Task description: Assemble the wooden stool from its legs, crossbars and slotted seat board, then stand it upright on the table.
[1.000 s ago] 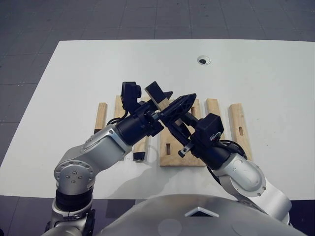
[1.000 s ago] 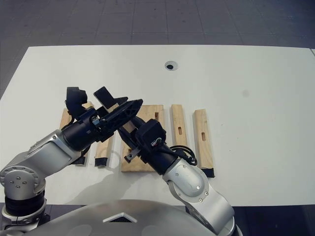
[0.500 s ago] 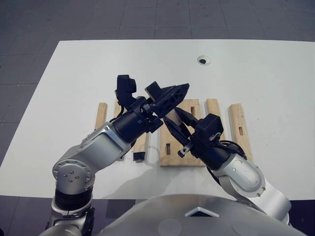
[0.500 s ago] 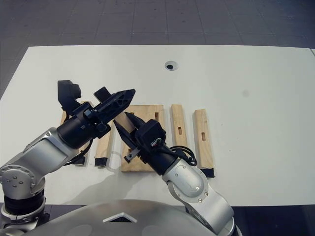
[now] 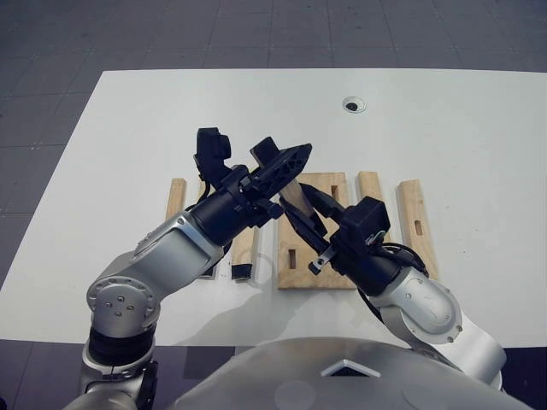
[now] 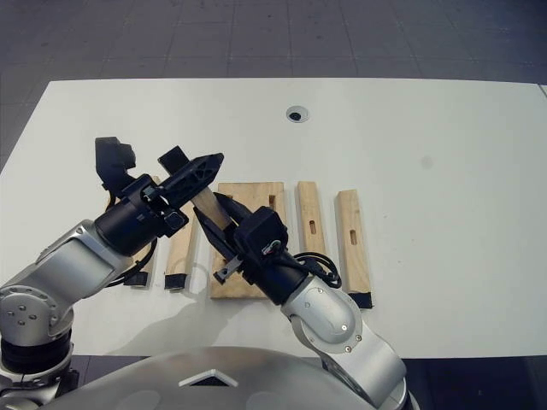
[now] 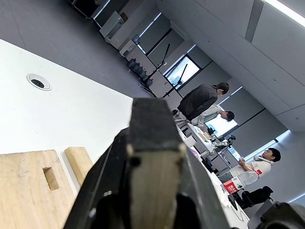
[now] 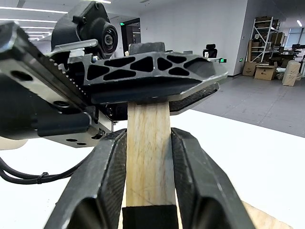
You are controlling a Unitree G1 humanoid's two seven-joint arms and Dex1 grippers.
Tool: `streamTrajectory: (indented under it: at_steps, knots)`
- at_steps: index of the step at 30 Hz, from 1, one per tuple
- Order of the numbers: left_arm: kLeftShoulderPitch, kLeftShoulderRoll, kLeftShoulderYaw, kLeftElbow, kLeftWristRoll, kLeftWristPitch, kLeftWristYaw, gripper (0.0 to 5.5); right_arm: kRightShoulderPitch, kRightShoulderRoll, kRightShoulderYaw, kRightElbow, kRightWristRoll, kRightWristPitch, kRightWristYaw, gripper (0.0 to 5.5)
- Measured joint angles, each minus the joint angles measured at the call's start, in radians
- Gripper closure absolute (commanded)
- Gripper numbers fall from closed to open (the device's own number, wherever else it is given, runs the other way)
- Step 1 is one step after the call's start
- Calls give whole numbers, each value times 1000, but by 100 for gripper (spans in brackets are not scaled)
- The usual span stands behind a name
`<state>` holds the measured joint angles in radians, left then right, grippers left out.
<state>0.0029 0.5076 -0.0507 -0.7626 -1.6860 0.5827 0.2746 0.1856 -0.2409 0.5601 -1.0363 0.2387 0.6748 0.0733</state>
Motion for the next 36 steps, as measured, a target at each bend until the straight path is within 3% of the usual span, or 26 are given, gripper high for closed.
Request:
streamTrajectory:
  at_steps: [23, 24, 36]
  knots:
    - [0, 110, -50, -35, -34, -42, 24, 507, -9, -76, -22, -12, -1, -1, 45, 421]
    - [0, 110, -52, -35, -35, -44, 27, 507, -11, -77, -22, -12, -1, -1, 46, 382]
    - [-11, 127, -65, -79, -2, -37, 17, 507, -14, -90, -25, 3, -39, 49, 42, 130]
